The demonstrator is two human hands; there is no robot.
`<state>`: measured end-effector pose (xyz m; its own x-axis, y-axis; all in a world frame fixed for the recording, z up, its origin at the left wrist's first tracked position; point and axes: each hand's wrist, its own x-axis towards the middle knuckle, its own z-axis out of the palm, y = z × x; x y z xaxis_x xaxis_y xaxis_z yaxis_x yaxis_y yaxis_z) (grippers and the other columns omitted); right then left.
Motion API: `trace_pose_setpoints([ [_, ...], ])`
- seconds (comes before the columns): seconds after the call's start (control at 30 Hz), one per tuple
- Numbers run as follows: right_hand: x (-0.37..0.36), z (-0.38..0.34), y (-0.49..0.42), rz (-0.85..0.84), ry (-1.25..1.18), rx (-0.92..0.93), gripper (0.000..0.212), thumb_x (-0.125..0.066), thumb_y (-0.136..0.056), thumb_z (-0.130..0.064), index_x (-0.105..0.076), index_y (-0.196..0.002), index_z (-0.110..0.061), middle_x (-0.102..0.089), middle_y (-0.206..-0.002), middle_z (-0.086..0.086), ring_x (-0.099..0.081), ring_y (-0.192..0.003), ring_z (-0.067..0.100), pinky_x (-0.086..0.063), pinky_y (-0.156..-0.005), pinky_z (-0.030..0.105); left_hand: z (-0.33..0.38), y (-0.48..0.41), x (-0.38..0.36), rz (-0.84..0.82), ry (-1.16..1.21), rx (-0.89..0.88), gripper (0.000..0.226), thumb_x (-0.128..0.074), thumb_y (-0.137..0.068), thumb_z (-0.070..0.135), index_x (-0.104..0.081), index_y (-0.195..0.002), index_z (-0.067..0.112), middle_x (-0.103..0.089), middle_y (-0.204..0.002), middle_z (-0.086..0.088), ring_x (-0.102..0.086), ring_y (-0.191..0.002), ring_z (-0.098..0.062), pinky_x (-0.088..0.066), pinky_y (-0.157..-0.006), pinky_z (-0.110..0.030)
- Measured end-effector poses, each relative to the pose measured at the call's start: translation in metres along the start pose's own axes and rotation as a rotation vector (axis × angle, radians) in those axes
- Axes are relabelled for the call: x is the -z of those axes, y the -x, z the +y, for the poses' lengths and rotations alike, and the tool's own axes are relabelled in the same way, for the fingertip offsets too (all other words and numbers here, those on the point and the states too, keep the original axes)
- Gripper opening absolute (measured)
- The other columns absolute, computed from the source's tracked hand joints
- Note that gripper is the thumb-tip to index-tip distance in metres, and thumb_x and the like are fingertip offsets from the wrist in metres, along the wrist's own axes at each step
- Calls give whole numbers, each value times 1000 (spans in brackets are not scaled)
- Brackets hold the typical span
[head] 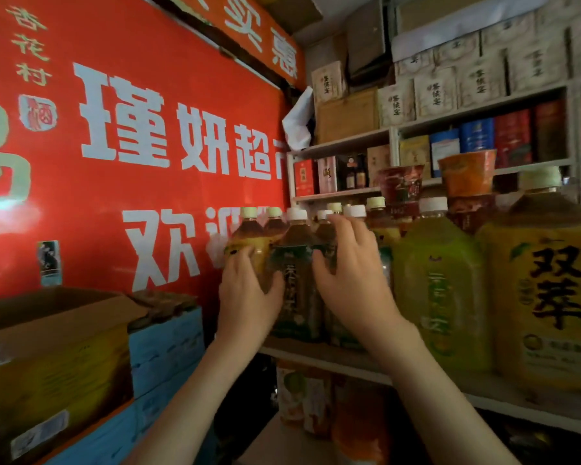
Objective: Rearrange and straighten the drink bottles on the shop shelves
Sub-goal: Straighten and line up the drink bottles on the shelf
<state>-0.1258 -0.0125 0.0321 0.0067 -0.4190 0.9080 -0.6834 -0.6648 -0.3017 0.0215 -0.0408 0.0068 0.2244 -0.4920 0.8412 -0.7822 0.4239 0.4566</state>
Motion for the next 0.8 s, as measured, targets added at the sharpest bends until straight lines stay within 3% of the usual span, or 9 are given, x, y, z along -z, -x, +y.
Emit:
trace_pose_setpoints([
  [0.13,-9,-6,-33,89,162,-75,56,-54,-93,-18,-28,-143,-15,-35,-143,0,-31,-132,14,-28,-105,25,-36,-31,5,20,75,-107,52,-66,-84,23,-44,-129,12,-46,-129,0,-42,-121,-12,-39,-102,-34],
  [0.27,-10,4,-53,57,219,-282,58,-50,-95,-20,-23,-145,-12,-42,-139,10,-47,-122,23,-45,-99,37,-53,-42,2,-31,145,-85,48,-66,-84,24,-47,-126,11,-48,-125,-3,-44,-115,-11,-38,-93,-25],
  [0.37,-11,16,-63,-30,187,-425,42,-46,-97,-23,-34,-134,-9,-63,-104,6,-63,-86,16,-56,-70,33,-51,-43,-4,-6,148,-172,42,-68,-81,18,-52,-119,8,-49,-120,-7,-46,-113,-18,-36,-91,-23],
  [0.47,-12,24,-64,-25,234,-446,32,-48,-97,-29,-42,-121,-9,-59,-77,-7,-60,-66,5,-49,-51,22,-34,-39,-10,-12,165,-255,43,-65,-84,24,-51,-123,12,-51,-121,-1,-44,-115,-13,-32,-91,-20],
  [0.57,-15,26,-61,14,285,-403,30,-48,-96,-32,-44,-115,-9,-59,-77,-6,-60,-67,8,-52,-53,26,-18,-42,-20,-80,228,-313,48,-62,-87,31,-47,-129,12,-51,-125,0,-44,-120,-12,-33,-98,-20],
  [0.67,-14,24,-61,7,293,-401,32,-47,-96,-34,-43,-116,-8,-60,-81,-3,-62,-69,12,-53,-54,27,-5,-54,-26,-199,266,-244,53,-54,-91,37,-40,-136,11,-51,-130,-3,-46,-122,-15,-40,-100,-26],
  [0.8,-12,23,-59,-12,297,-416,40,-46,-96,-37,-40,-123,-8,-65,-95,4,-65,-78,17,-56,-60,32,10,-77,-28,-348,240,-76,49,-41,-97,39,-39,-134,6,-57,-120,-7,-56,-100,-17,-46,-78,-24],
])
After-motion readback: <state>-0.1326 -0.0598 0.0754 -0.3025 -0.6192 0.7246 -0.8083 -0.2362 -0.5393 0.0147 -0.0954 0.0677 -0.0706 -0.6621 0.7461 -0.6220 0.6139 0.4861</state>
